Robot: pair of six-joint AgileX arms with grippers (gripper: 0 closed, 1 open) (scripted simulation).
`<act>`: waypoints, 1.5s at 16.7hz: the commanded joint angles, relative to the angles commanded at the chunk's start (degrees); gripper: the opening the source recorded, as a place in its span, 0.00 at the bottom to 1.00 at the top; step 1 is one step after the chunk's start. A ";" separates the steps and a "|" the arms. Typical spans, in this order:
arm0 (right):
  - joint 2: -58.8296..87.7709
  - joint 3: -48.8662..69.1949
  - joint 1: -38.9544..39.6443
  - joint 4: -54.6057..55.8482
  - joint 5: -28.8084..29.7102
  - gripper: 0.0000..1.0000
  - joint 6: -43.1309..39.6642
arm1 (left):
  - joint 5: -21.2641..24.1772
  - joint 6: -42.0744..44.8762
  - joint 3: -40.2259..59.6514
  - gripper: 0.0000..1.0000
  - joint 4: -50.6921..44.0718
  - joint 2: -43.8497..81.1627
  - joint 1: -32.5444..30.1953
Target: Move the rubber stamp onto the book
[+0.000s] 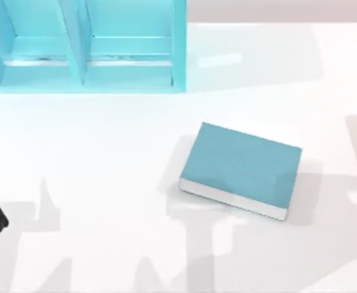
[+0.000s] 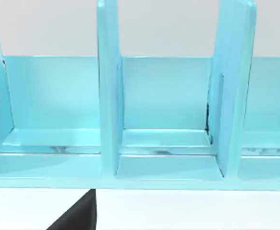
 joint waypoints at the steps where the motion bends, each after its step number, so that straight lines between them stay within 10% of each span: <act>1: 4.40 3.63 -0.92 -2.77 -0.05 1.00 -0.90 | 0.00 0.00 0.00 1.00 0.00 0.00 0.00; 14: 19.73 18.12 -4.23 -12.75 -0.38 1.00 -4.37 | 0.00 0.00 0.00 1.00 0.00 0.00 0.00; 25: 24.77 4.19 -4.38 6.10 -0.39 1.00 -4.24 | 0.00 0.00 0.00 1.00 0.00 0.00 0.00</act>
